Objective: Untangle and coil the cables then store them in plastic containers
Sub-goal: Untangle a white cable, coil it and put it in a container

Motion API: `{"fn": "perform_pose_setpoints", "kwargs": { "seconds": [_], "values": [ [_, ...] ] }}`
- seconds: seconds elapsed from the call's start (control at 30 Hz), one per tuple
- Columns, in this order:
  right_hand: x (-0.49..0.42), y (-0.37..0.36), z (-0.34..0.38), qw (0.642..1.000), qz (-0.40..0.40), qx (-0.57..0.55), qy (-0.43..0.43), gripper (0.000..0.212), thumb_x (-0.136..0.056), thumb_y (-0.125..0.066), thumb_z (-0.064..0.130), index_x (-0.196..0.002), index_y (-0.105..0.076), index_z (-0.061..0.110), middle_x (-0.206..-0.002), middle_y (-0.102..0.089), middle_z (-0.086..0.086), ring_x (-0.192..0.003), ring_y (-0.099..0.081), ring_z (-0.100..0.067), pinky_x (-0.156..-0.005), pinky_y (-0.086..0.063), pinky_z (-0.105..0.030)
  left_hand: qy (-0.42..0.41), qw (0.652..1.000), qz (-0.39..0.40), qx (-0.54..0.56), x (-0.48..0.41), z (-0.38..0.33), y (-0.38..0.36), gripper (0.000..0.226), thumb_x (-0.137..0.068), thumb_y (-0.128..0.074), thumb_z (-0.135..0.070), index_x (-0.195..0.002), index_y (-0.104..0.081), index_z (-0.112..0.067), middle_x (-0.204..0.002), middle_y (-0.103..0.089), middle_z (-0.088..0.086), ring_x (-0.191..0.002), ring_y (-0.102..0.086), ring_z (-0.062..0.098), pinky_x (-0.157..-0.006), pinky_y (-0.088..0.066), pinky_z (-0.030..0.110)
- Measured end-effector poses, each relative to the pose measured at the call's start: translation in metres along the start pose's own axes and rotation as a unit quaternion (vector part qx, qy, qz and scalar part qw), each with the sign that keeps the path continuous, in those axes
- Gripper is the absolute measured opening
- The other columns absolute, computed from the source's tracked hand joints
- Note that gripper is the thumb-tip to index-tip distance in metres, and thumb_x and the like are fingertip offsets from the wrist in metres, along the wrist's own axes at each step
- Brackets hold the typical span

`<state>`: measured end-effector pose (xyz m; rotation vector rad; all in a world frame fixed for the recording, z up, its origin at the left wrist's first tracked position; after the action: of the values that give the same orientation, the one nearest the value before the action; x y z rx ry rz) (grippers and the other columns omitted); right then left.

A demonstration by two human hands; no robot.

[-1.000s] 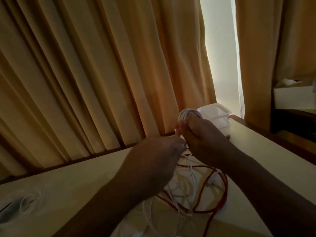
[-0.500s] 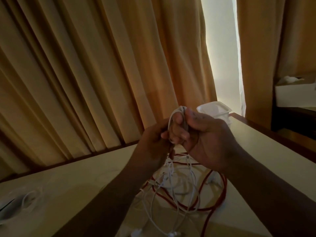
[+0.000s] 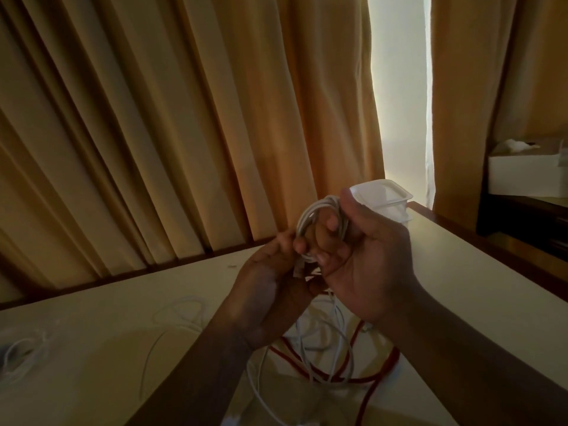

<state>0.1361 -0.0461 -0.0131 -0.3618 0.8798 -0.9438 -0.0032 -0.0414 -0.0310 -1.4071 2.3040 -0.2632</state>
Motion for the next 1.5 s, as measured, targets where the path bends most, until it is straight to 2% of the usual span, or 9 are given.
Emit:
{"fn": "perform_pose_setpoints", "kwargs": {
  "seconds": [0.13, 0.37, 0.6, 0.7, 0.77, 0.83, 1.0, 1.2, 1.5],
  "values": [
    [-0.003, 0.006, -0.008, 0.994, -0.04, 0.076, -0.072, 0.035, -0.092, -0.056, 0.029, -0.064, -0.048, 0.01, -0.052, -0.032, -0.004, -0.053, -0.042, -0.019, -0.07, -0.047, -0.034, 0.035, 0.993, -0.041, -0.101, -0.001, 0.001, 0.002, 0.073, -0.105, -0.036, -0.054, -0.122, -0.057, 0.014, -0.113, -0.059, 0.036, -0.117, -0.057, 0.037, -0.116, -0.038, 0.059],
    [-0.008, 0.006, -0.021, 0.981, -0.028, 0.104, -0.159, 0.035, -0.094, -0.055, 0.034, -0.07, -0.056, 0.01, -0.052, -0.033, -0.004, -0.055, -0.043, -0.019, -0.07, -0.051, -0.031, -0.027, 0.981, -0.129, -0.143, 0.002, 0.012, 0.009, 0.048, -0.11, -0.035, -0.039, -0.086, -0.07, -0.016, -0.068, -0.062, 0.008, -0.063, -0.057, 0.011, -0.069, -0.045, 0.03],
    [-0.008, 0.012, -0.032, 0.952, -0.047, 0.287, -0.097, 0.035, -0.102, -0.051, 0.03, -0.112, -0.074, 0.006, -0.107, -0.075, -0.016, -0.105, -0.072, -0.027, -0.094, -0.057, -0.042, -0.077, 0.929, -0.184, -0.313, 0.009, 0.005, 0.025, 0.038, -0.096, -0.039, -0.056, -0.114, -0.062, -0.031, -0.108, -0.074, 0.0, -0.102, -0.072, 0.01, -0.094, -0.058, 0.039],
    [-0.009, 0.015, -0.04, 0.841, -0.061, 0.538, -0.02, 0.043, -0.1, -0.041, 0.056, -0.118, -0.069, 0.029, -0.112, -0.072, 0.005, -0.107, -0.067, -0.008, -0.093, -0.056, -0.034, -0.087, 0.917, -0.201, -0.334, 0.01, 0.006, 0.027, 0.041, -0.089, -0.037, -0.064, -0.109, -0.059, -0.035, -0.103, -0.07, 0.013, -0.094, -0.07, 0.023, -0.088, -0.058, 0.055],
    [-0.012, 0.02, -0.041, 0.734, -0.09, 0.673, 0.0, 0.062, -0.09, -0.033, 0.077, -0.129, -0.058, 0.034, -0.125, -0.058, 0.007, -0.114, -0.059, -0.011, -0.091, -0.058, -0.038, -0.099, 0.893, -0.219, -0.381, 0.009, 0.006, 0.028, 0.045, -0.092, -0.034, -0.063, -0.112, -0.057, -0.03, -0.093, -0.067, 0.01, -0.075, -0.063, 0.011, -0.075, -0.058, 0.047],
    [-0.011, 0.022, -0.037, 0.698, -0.139, 0.703, 0.005, 0.075, -0.079, -0.038, 0.082, -0.132, -0.051, 0.03, -0.122, -0.053, 0.007, -0.108, -0.058, -0.011, -0.082, -0.059, -0.035, -0.107, 0.874, -0.236, -0.411, 0.007, 0.006, 0.029, 0.047, -0.094, -0.031, -0.062, -0.114, -0.056, -0.027, -0.085, -0.063, -0.002, -0.065, -0.056, -0.001, -0.065, -0.052, 0.034],
    [-0.008, 0.017, -0.031, 0.729, -0.141, 0.669, -0.023, 0.042, -0.087, -0.056, 0.062, -0.115, -0.064, 0.032, -0.091, -0.068, 0.019, -0.082, -0.066, 0.006, -0.066, -0.049, -0.01, -0.118, 0.859, -0.245, -0.433, 0.008, 0.008, 0.03, 0.047, -0.095, -0.031, -0.062, -0.113, -0.055, -0.025, -0.085, -0.06, -0.006, -0.069, -0.057, -0.002, -0.065, -0.049, 0.029],
    [-0.008, 0.024, -0.034, 0.84, -0.125, 0.523, -0.071, 0.046, -0.089, -0.057, 0.062, -0.115, -0.071, 0.027, -0.1, -0.077, 0.008, -0.098, -0.073, -0.008, -0.093, -0.058, -0.041, -0.114, 0.894, -0.229, -0.368, 0.01, 0.011, 0.027, 0.04, -0.096, -0.036, -0.057, -0.106, -0.057, -0.025, -0.087, -0.06, 0.008, -0.074, -0.057, 0.012, -0.075, -0.052, 0.04],
    [-0.008, 0.019, -0.036, 0.91, -0.132, 0.384, -0.087, 0.029, -0.098, -0.059, 0.03, -0.115, -0.068, 0.008, -0.099, -0.077, -0.009, -0.097, -0.075, -0.022, -0.092, -0.058, -0.04, -0.117, 0.9, -0.207, -0.364, 0.009, 0.012, 0.033, 0.034, -0.094, -0.038, -0.058, -0.11, -0.057, -0.034, -0.103, -0.07, -0.004, -0.097, -0.069, 0.008, -0.091, -0.058, 0.038]
  ]
}}
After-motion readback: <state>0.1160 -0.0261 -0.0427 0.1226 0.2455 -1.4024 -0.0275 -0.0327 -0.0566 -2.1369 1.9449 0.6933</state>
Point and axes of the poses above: each hand's wrist, its own x-axis away from the middle knuckle, its own y-axis out of the back of the hand, z = x × y, the point moved 1 cm from there along -x, towards the middle knuckle
